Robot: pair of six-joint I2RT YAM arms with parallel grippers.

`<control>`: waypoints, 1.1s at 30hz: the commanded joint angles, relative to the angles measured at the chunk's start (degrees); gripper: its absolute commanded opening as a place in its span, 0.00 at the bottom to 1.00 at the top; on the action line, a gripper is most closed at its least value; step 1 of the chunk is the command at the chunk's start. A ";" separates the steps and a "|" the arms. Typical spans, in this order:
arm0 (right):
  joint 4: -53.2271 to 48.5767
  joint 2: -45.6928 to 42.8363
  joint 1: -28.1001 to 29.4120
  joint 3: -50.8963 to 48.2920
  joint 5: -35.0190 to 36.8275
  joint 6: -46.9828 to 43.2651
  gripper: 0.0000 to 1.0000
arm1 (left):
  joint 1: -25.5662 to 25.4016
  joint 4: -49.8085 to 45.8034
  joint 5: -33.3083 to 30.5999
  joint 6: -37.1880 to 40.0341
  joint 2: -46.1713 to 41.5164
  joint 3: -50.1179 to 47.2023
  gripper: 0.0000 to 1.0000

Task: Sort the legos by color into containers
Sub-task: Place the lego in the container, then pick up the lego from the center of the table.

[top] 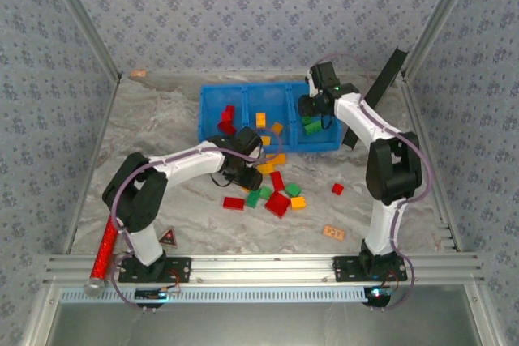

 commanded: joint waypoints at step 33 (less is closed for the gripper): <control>-5.79 -5.89 0.32 -0.37 -2.66 0.15 0.65 | -0.15 0.65 -0.09 -1.15 5.00 -1.97 0.42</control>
